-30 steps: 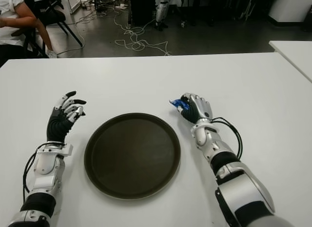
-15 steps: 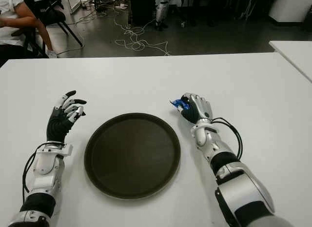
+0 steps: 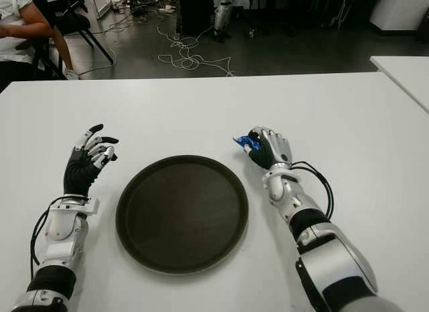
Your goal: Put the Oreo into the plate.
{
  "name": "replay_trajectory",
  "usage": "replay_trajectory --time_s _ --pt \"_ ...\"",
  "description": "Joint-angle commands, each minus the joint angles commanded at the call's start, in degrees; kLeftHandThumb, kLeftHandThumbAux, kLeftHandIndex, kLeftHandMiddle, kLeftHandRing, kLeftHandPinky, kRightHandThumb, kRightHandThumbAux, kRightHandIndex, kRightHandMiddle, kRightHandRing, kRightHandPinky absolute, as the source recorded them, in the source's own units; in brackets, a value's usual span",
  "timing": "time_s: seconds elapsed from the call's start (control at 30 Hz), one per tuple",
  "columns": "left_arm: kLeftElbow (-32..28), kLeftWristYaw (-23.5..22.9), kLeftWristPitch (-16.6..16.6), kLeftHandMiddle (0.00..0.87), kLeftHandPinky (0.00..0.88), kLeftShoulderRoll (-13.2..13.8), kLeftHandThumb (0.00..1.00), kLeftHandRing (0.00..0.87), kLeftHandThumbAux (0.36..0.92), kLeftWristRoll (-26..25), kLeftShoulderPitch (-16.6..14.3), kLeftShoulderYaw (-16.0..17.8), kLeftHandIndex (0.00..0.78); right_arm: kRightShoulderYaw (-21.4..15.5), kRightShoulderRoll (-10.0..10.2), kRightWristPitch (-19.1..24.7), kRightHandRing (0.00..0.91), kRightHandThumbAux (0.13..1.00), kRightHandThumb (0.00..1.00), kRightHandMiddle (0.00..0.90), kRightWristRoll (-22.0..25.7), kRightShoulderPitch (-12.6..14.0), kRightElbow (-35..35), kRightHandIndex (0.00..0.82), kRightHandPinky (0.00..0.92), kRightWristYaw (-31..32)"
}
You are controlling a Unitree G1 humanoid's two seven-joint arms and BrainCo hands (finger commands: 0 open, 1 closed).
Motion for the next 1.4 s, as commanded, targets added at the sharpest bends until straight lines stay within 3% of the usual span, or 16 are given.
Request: replay_trajectory --time_s 0.1,0.2,0.37,0.53,0.7,0.77,0.83,0.97,1.13,1.4 --pt "0.21 -0.16 0.07 0.389 0.452 0.17 1.000 0.526 0.642 -0.07 -0.15 0.06 0.165 -1.63 -0.74 2.34 0.831 0.709 0.741 0.790 0.43 2.98 -11.47 0.438 0.814 1.84" --pt "0.41 -0.25 0.11 0.389 0.433 0.30 1.000 0.527 0.642 -0.15 -0.24 0.15 0.171 -2.14 -0.72 1.43 0.831 0.709 0.740 0.788 0.50 3.23 -11.17 0.438 0.813 1.20" --pt "0.83 0.03 0.19 0.387 0.415 0.33 1.000 0.528 0.644 -0.12 -0.40 0.37 0.190 -2.49 0.63 5.41 0.834 0.708 0.743 0.793 -2.53 6.92 -26.55 0.438 0.818 0.91" --pt "1.32 0.39 -0.02 0.388 0.439 0.32 1.000 0.527 0.643 0.25 -0.76 0.43 0.189 2.65 2.88 5.61 0.836 0.705 0.745 0.803 -9.44 10.37 -39.88 0.440 0.826 0.25" --pt "1.51 -0.22 0.49 0.389 0.471 0.24 1.000 0.527 0.642 -0.36 -0.89 0.52 0.183 9.27 4.78 4.70 0.842 0.703 0.746 0.812 -16.04 12.19 -46.73 0.440 0.828 2.28" --pt "1.67 -0.32 0.56 0.389 0.473 0.22 1.000 0.528 0.643 -0.46 -0.97 0.55 0.183 9.97 4.98 5.17 0.841 0.702 0.747 0.814 -17.09 12.56 -48.33 0.441 0.826 3.44" --pt "2.48 -0.55 0.24 0.388 0.470 0.49 1.000 0.528 0.643 -0.25 -1.26 0.49 0.181 12.64 3.18 1.89 0.839 0.702 0.747 0.812 -16.94 14.05 -50.99 0.441 0.827 7.91" --pt "3.54 -0.80 -0.36 0.389 0.453 0.96 1.000 0.524 0.642 0.29 -1.71 0.25 0.174 15.02 2.21 -0.83 0.832 0.702 0.747 0.804 -14.96 13.49 -53.63 0.441 0.836 17.53" --pt "3.79 -0.31 -0.22 0.390 0.456 1.10 1.000 0.521 0.642 0.49 -1.88 0.03 0.174 16.60 3.27 -2.09 0.828 0.702 0.748 0.799 -13.46 9.27 -49.14 0.441 0.843 27.46" --pt "2.84 1.29 0.25 0.385 0.482 1.51 1.000 0.521 0.644 2.32 -1.71 -0.59 0.185 16.60 4.07 -2.91 0.807 0.702 0.746 0.798 -7.08 10.11 -51.12 0.440 0.826 38.55"
